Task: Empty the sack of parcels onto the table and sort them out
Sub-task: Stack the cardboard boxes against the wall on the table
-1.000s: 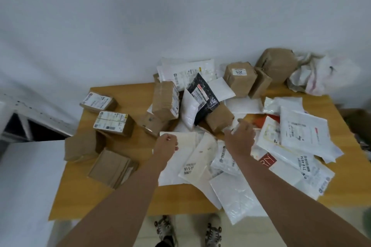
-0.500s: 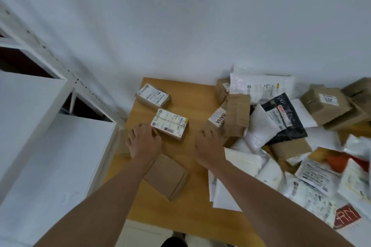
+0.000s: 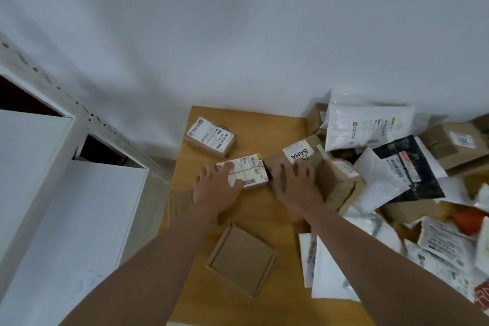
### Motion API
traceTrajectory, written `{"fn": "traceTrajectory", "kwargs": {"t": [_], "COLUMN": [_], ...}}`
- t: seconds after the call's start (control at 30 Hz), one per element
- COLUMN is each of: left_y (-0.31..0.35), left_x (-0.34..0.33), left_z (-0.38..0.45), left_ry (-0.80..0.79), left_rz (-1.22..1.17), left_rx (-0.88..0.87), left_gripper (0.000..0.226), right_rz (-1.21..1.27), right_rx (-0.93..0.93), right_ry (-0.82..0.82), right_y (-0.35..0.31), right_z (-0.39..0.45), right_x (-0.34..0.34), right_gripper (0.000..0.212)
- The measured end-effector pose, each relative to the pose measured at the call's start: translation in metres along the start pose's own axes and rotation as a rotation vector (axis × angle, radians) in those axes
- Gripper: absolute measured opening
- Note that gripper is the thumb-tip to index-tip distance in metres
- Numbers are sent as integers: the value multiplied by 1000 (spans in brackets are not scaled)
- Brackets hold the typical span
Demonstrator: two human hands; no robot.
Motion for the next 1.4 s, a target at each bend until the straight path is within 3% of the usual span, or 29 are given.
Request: {"fn": "traceTrajectory", "kwargs": {"t": [0.17, 0.27, 0.33, 0.4, 0.47, 0.6, 0.7, 0.77, 0.87, 0.9, 1.0, 1.17, 1.23, 1.33, 1.4], "left_y": [4, 3, 5, 12, 22, 37, 42, 50, 72, 82, 108, 118, 114, 109, 109], "left_x": [-1, 10, 15, 12, 1, -12, -16, -17, -19, -21, -36, -47, -46, -46, -46], "left_z": [13, 18, 24, 29, 33, 31, 27, 27, 35, 39, 49, 60, 65, 69, 71], "left_ry": [-70, 31, 123, 154, 63, -82, -149, -120, 20, 15, -158, -179, -169, -195, -213], "left_rz": [-97, -144, -125, -82, -12, -56, -110, -125, -5, 41, 140, 198, 191, 172, 161], "left_rx": [-16, 20, 21, -29, -51, -70, -141, -197, -342, -382, -448, -378, -305, -238, -237], "left_gripper": [41, 28, 28, 31, 37, 23, 15, 17, 28, 33, 50, 61, 65, 72, 72], "right_rz": [33, 66, -74, -172, -168, -210, 2, 58, -200, -251, -294, -325, -324, -230, -186], "right_rx": [1, 45, -29, -122, -144, -44, 127, 167, -20, -88, -224, -333, -328, -223, -200], "right_ry": [-1, 83, 141, 51, -17, 100, 74, 170, 395, 394, 115, 14, 59, 292, 189], "right_y": [-13, -14, 2, 17, 21, 10, 3, 10, 43, 57, 97, 126, 125, 121, 125], "right_z": [24, 30, 31, 31, 35, 50, 59, 61, 70, 75, 91, 79, 83, 98, 111], "right_x": [12, 24, 25, 20, 19, 34, 42, 52, 72, 78, 75, 77, 81, 94, 93], "right_gripper": [74, 61, 59, 65, 65, 46, 44, 43, 54, 60, 66, 45, 40, 51, 71]}}
Point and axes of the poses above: each hand's wrist, its own z-axis towards the middle knuckle, its own x-axis out of the back of the hand, y = z × x, the point moved 4 cm from there along z, towards the middle knuckle, and after that the axes turned 12 degrees about -z, right-handed, at the moved point
